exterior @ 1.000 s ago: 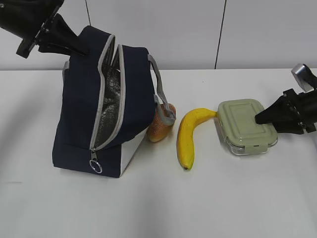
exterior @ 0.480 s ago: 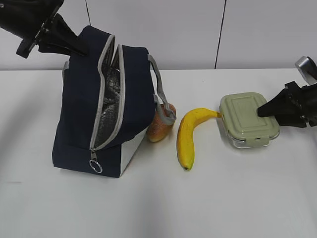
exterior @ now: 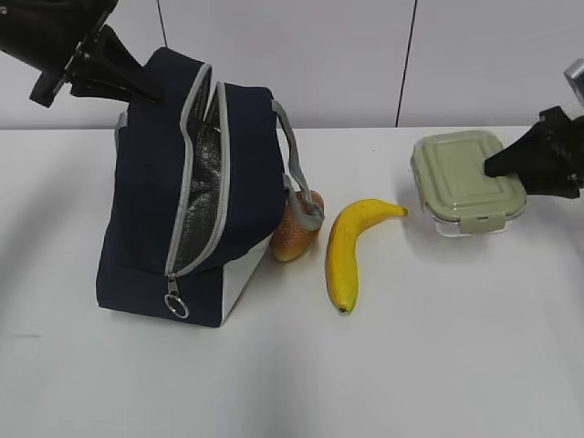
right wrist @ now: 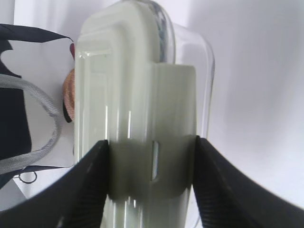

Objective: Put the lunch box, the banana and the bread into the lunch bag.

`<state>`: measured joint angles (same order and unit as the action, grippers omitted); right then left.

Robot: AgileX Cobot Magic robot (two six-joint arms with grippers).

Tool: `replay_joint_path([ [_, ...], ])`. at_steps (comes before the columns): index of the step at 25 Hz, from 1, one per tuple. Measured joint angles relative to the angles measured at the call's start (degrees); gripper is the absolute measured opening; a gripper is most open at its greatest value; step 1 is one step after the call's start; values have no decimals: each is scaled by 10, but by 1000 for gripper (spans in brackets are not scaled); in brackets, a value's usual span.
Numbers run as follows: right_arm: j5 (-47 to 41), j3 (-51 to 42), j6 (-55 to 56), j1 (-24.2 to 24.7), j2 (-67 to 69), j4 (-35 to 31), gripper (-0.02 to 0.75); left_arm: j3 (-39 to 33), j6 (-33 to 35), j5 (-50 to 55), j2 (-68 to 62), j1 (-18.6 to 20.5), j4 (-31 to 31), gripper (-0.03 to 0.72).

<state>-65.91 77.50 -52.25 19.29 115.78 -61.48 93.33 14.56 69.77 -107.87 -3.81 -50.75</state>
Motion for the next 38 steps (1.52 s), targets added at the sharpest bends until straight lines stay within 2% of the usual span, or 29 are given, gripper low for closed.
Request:
replay_joint_path([
  [11, -16, 0, 121, -77, -129, -11, 407, 0, 1, 0, 0, 0, 0, -14],
  [15, -18, 21, 168, -127, -157, -17, 407, 0, 1, 0, 0, 0, 0, -14],
  [22, -30, 126, 255, -234, -161, -11, 407, 0, 1, 0, 0, 0, -17, -14],
  [30, -9, 152, 324, -329, -148, 56, 406, 0, 1, 0, 0, 0, -23, -14],
  [38, 68, 152, 357, -370, -94, 132, 406, 0, 1, 0, 0, 0, -23, -14],
])
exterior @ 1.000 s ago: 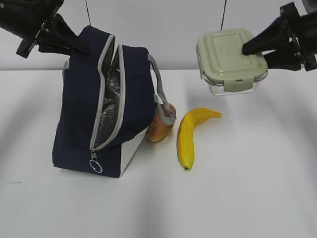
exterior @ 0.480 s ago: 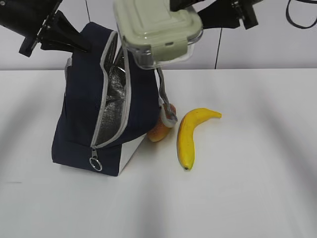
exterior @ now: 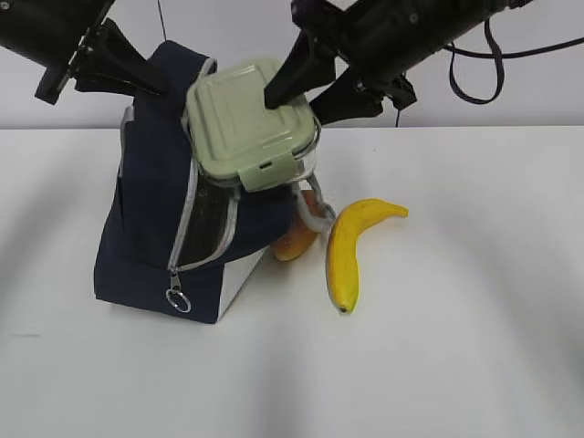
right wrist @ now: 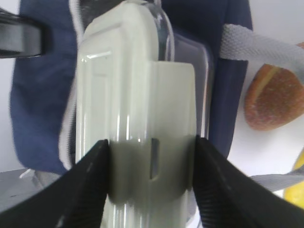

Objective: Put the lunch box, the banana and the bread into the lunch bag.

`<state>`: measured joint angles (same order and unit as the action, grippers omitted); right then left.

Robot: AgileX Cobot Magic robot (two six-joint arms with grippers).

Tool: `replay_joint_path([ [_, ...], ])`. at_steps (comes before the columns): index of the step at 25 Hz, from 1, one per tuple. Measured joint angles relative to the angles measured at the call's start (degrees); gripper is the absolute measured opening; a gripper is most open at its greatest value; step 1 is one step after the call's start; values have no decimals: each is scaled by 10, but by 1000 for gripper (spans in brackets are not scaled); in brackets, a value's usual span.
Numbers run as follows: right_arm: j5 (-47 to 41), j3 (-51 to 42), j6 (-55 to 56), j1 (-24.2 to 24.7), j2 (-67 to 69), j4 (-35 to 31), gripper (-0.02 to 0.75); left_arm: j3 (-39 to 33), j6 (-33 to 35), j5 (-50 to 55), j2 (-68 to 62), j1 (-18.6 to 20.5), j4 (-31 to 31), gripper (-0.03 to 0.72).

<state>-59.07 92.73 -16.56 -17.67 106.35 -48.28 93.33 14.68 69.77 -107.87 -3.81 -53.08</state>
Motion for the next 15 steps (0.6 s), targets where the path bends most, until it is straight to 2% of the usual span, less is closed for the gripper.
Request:
replay_joint_path([
  [7, 62, 0, 25, -18, 15, 53, 406, 0, 0, 0, 0, 0, -1, -14],
  [15, 100, 18, 41, -86, 46, 71, 406, 0, 0, 0, 0, -1, -2, -15],
])
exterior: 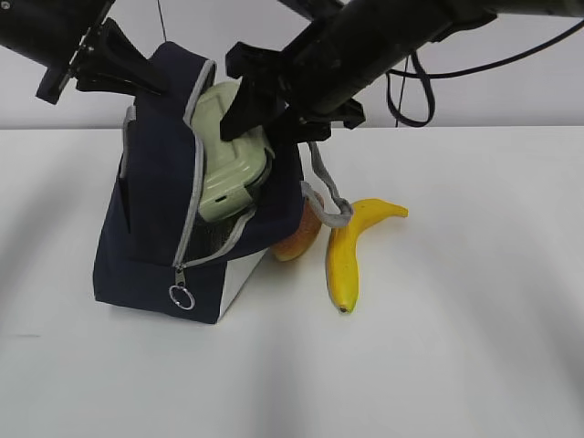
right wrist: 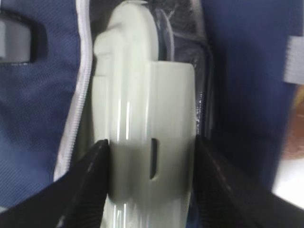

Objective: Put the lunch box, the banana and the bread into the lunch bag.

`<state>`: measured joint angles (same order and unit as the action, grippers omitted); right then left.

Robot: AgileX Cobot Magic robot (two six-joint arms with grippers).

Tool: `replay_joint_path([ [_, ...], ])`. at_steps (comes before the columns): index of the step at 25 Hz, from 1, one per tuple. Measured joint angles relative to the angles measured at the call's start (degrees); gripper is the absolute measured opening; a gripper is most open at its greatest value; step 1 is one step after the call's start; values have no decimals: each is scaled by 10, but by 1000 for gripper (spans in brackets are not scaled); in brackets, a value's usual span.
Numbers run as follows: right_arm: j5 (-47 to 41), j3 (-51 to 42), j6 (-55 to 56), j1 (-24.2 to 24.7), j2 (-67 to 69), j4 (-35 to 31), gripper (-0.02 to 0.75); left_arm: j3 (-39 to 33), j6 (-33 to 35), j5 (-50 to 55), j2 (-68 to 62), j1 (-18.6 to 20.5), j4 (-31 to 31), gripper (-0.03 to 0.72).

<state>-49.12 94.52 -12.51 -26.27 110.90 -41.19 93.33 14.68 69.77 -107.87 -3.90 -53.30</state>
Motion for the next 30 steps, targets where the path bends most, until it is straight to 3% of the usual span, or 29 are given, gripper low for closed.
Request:
replay_joint_path([
  [15, 63, 63, 10, -77, 105, 16, 410, 0, 0, 0, 0, 0, -2, -15],
  [22, 85, 72, 9, -83, 114, 13, 480, 0, 0, 0, 0, 0, 0, -15],
  [30, -73, 133, 9, -61, 88, 116, 529, 0, 0, 0, 0, -1, 1, -15],
])
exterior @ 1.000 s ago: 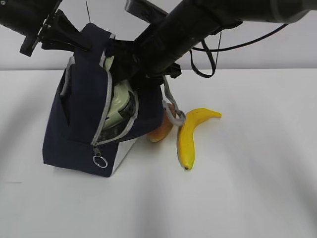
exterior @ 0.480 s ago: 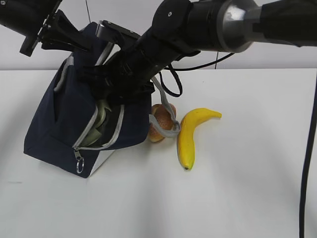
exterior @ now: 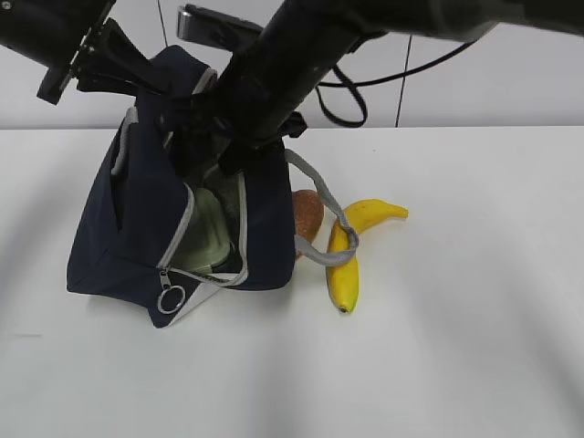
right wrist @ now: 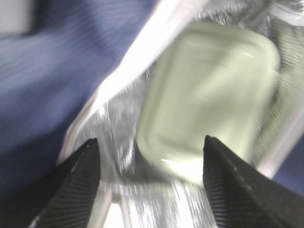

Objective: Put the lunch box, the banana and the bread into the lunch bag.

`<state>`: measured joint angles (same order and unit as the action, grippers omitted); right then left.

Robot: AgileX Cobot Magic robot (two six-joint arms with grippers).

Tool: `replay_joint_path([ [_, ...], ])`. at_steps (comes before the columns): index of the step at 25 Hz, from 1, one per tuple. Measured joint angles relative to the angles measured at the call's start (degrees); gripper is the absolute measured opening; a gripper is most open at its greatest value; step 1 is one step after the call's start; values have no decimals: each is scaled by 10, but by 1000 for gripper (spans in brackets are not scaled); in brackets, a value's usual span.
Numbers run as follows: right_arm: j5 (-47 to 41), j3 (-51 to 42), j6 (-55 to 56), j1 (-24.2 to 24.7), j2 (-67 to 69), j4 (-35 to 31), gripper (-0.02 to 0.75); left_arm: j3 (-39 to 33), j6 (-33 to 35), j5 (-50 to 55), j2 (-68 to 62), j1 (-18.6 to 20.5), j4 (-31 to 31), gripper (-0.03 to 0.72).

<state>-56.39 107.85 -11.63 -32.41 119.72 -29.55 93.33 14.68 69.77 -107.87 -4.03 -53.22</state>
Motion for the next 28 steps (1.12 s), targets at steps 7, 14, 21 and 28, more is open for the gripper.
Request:
replay_joint_path([
  [7, -126, 51, -8, 49, -63, 88, 533, 0, 0, 0, 0, 6, 0, -15],
  [14, -146, 55, 40, 87, -85, 207, 533, 0, 0, 0, 0, 35, 2, -15],
  [21, -149, 34, 145, 132, -90, 259, 533, 0, 0, 0, 0, 36, 29, -15],
  [28, -126, -111, 231, 132, -116, 251, 531, 0, 0, 0, 0, 41, 41, -15],
])
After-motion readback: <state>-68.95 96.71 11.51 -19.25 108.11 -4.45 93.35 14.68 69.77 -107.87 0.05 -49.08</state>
